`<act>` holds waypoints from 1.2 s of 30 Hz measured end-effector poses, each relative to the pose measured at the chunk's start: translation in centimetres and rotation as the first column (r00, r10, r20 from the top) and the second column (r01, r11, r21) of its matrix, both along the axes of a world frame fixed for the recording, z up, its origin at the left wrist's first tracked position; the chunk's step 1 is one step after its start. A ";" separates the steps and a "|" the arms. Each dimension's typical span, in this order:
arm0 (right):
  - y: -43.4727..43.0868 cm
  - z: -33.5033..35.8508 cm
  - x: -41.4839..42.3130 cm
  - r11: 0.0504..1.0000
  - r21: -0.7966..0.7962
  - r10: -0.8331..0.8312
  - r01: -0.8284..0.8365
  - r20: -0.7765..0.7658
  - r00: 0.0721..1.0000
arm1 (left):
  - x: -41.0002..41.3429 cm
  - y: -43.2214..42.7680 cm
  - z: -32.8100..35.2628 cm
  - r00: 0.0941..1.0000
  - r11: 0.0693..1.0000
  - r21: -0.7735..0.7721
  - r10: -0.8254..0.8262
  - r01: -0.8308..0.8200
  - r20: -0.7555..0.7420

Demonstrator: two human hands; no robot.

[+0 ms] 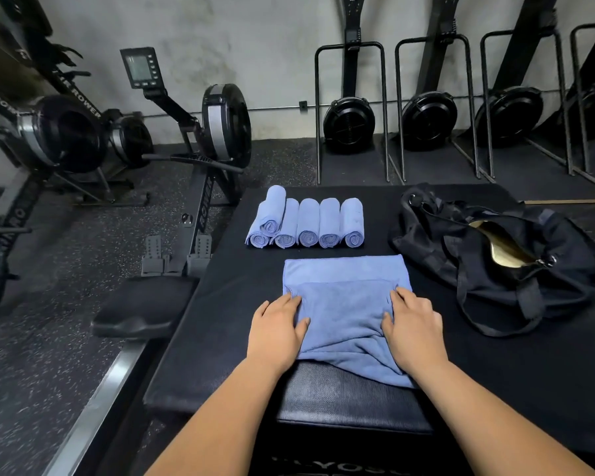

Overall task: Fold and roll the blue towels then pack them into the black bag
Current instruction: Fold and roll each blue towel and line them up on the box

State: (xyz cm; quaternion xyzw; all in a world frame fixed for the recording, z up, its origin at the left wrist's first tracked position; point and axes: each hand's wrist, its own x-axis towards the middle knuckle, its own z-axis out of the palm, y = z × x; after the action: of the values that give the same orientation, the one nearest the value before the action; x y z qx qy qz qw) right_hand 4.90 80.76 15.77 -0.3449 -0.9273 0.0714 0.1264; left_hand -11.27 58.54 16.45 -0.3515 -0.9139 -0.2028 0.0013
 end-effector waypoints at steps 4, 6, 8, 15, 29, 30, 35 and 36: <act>-1.2 0.0 1.5 0.999 0.026 0.020 -0.021 0.022 1.000 | 1.7 -1.7 0.0 1.000 0.999 0.030 0.016 -0.016 0.007; -2.0 0.0 2.6 0.999 0.043 0.028 -0.029 0.017 0.999 | 2.7 -2.8 0.0 1.000 0.999 0.040 0.021 -0.022 0.008; -2.8 0.0 3.9 0.997 0.060 0.050 -0.050 0.000 0.999 | 3.8 -4.0 0.2 1.000 0.998 0.064 0.019 -0.020 0.022; -4.4 0.7 7.3 0.998 -0.008 0.069 -0.069 -0.017 0.997 | 6.4 -7.0 1.4 0.985 0.987 0.158 -0.008 -0.020 0.173; 0.6 3.6 4.7 0.855 -0.514 -0.110 -0.065 -0.302 0.947 | 1.7 -4.1 3.9 0.897 0.935 0.211 0.183 -0.285 0.402; 0.7 3.3 4.7 0.851 -0.522 -0.114 -0.061 -0.296 0.948 | 1.6 -4.1 3.8 0.900 0.937 0.197 0.195 -0.288 0.390; 1.9 4.1 3.2 0.877 -0.480 -0.173 -0.025 -0.365 0.915 | -0.5 -3.3 4.2 0.906 0.907 0.284 0.191 -0.310 0.379; 2.3 4.5 2.9 0.883 -0.468 -0.185 -0.022 -0.393 0.900 | -1.0 -3.1 4.5 0.901 0.891 0.320 0.185 -0.322 0.392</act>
State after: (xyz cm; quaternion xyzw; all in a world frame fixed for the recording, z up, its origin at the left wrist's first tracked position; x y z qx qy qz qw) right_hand 7.79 83.08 20.25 -0.3804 -0.8173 0.3578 0.2436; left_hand -12.24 55.42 20.93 -0.1783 -0.8815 -0.4321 -0.0669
